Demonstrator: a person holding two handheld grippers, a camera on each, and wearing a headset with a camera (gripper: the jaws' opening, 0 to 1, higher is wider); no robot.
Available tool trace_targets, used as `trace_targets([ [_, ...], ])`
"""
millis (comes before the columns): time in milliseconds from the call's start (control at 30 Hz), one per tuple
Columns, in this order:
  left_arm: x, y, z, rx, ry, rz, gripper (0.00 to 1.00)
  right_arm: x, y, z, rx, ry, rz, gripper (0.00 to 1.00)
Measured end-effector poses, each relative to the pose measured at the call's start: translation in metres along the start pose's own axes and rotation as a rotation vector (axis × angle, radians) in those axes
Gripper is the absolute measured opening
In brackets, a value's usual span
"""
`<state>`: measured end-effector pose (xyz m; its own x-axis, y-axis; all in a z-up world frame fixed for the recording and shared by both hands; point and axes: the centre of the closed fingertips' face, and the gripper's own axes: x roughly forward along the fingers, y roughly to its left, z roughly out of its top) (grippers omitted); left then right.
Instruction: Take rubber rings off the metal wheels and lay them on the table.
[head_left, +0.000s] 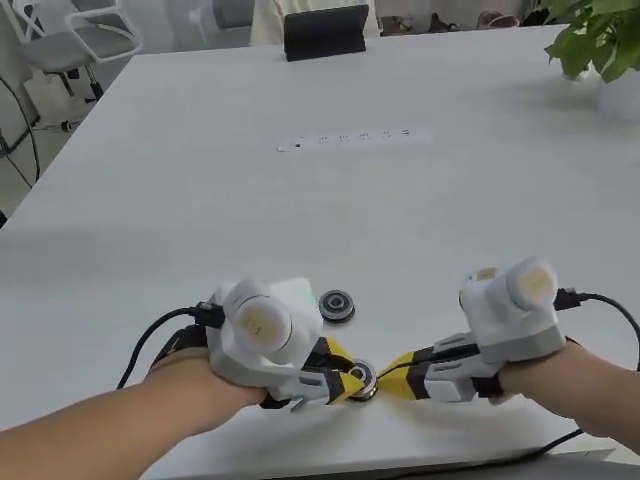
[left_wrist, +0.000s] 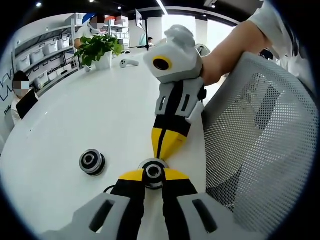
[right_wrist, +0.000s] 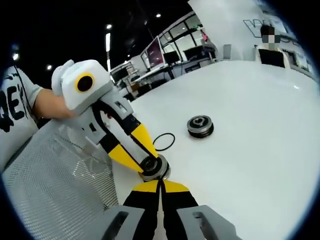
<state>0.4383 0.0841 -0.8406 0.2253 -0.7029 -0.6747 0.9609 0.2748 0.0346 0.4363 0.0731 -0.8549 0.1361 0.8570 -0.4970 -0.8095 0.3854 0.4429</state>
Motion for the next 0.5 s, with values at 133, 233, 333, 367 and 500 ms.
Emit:
trace_targets([
  [133, 0.0001, 0.0001, 0.0001, 0.001, 0.001, 0.000, 0.07, -0.0037, -0.0009, 0.0025, 0.052, -0.028, 0.005, 0.00],
  [233, 0.0001, 0.0000, 0.0002, 0.000, 0.001, 0.002, 0.07, -0.0043, 0.0006, 0.0028, 0.074, -0.035, 0.010, 0.00],
  [333, 0.0002, 0.0002, 0.0002, 0.000, 0.003, 0.006, 0.07, -0.0050, 0.0019, 0.0032, 0.091, -0.042, 0.013, 0.00],
  [367, 0.0003, -0.0001, 0.0003, 0.000, 0.003, 0.006, 0.07, -0.0060, 0.0019, 0.0048, 0.099, -0.053, 0.013, 0.00],
  [500, 0.0004, -0.0002, 0.0003, -0.002, 0.004, 0.008, 0.07, -0.0071, 0.0029, 0.0074, 0.112, -0.068, 0.017, 0.00],
])
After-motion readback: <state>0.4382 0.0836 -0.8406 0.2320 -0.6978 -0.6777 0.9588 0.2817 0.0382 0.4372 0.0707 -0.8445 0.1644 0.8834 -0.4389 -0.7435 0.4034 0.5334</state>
